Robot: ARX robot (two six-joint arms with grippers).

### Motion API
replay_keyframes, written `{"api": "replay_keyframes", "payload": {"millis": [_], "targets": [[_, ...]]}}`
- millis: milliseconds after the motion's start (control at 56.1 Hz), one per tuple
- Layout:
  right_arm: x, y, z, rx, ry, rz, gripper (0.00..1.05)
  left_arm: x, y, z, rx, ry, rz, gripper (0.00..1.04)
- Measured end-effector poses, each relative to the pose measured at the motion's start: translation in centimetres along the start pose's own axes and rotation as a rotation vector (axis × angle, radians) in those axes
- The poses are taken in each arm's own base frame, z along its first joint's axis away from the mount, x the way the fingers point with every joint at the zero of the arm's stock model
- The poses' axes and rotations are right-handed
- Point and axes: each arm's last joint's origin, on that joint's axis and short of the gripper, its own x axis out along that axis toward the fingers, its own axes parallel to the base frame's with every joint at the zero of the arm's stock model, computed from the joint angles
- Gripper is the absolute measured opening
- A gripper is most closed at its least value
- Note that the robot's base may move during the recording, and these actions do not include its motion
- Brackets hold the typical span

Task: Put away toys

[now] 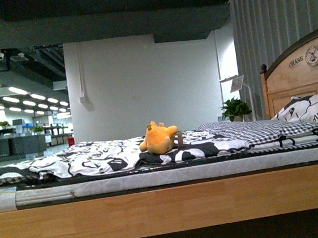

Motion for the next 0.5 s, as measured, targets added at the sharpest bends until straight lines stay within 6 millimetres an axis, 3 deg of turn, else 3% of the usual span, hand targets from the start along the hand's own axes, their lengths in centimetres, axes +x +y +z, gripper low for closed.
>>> {"api": "replay_keyframes", "payload": {"millis": [499], "targets": [[0.00, 0.00, 0.00, 0.000, 0.000, 0.000, 0.98, 0.00, 0.00, 0.00, 0.000, 0.000, 0.000, 0.98]]}}
